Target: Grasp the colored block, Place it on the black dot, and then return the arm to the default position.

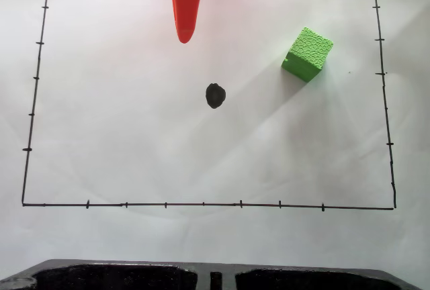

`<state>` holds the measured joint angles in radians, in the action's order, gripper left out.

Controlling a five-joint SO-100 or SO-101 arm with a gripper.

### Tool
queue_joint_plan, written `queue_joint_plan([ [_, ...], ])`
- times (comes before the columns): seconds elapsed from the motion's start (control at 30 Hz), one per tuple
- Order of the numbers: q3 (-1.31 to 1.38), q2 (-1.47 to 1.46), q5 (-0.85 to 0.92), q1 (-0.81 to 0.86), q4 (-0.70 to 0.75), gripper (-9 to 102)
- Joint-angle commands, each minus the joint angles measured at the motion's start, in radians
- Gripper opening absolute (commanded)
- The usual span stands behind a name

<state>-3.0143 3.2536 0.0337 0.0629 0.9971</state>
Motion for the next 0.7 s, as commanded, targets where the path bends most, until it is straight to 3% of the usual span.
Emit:
queue_joint_plan([
  [0.0,0.005,0.015,0.031,-0.023,-0.011,0],
  [0.5,0.005,0.015,0.052,-0.046,-0.009,0],
  [0.67,0.038,-0.009,-0.037,-0.058,0.058,0],
])
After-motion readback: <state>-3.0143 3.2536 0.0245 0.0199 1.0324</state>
